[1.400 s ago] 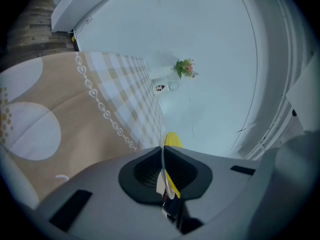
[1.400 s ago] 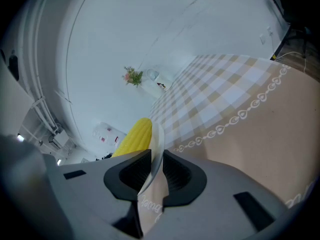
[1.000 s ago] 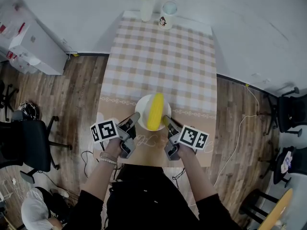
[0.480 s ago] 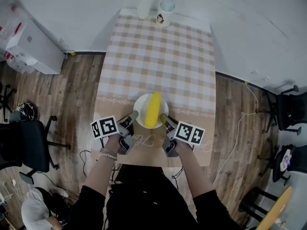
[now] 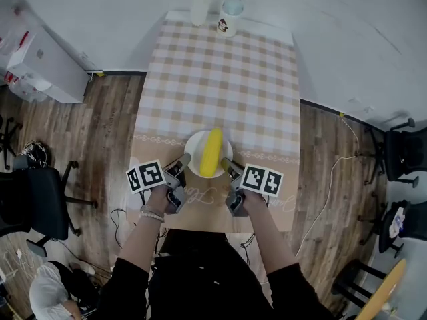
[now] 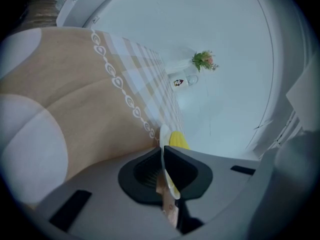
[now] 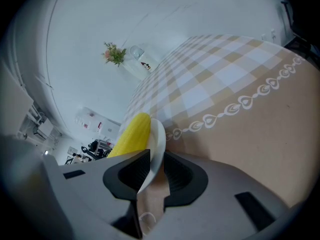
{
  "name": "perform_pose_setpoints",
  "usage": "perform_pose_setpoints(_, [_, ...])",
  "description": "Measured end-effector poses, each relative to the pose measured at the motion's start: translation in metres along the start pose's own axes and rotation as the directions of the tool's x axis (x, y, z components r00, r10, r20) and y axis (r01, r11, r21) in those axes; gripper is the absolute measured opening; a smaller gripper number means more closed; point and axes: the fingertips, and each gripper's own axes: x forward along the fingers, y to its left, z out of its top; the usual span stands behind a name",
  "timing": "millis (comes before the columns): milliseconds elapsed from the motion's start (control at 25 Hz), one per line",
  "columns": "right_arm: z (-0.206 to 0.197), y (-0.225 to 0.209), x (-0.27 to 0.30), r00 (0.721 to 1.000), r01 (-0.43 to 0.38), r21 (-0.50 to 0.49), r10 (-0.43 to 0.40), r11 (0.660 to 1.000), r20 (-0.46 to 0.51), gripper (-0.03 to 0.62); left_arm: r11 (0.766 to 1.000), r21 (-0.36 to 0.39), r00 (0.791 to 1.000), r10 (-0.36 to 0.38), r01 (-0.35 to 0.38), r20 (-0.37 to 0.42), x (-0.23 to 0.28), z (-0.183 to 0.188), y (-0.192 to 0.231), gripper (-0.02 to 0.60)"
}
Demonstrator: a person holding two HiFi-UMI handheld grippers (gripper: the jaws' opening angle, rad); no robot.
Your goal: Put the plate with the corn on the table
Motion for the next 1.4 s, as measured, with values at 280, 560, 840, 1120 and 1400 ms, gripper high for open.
perform_pose_setpoints(280, [-0.003,0.001,0.0,0.999,0.01,-0.078,-0.013,0.997,-0.033,0.12,0.999,-0.02,1.0,0.025,-0.025,0.013,-0.001,0.002,0.004,0.023])
perform_pose_setpoints(560, [-0.004,-0.007,-0.006,0.995,0.068,-0.187,-0.079,0.98,-0.055,0.115,0.999,-0.017,0.999,0.032,-0.032,0.013,0.0,0.001,0.005,0.023])
perform_pose_setpoints(840, [-0.005,-0.01,-0.009,0.995,0.074,-0.229,-0.086,0.971,-0.044,0.087,0.996,0.027,0.996,0.085,-0.085,-0.006,0.002,0.001,0.006,0.025])
perform_pose_setpoints(1120, [-0.004,-0.01,-0.01,0.997,0.073,-0.203,-0.078,0.976,-0.018,0.078,0.969,0.125,0.971,0.226,-0.215,-0.08,0.006,0.0,0.012,0.041])
perform_pose_setpoints(1400, [-0.005,-0.01,-0.011,0.996,0.083,-0.208,-0.087,0.975,-0.011,0.078,0.959,0.164,0.962,0.25,-0.23,-0.113,0.008,-0.003,0.006,0.086])
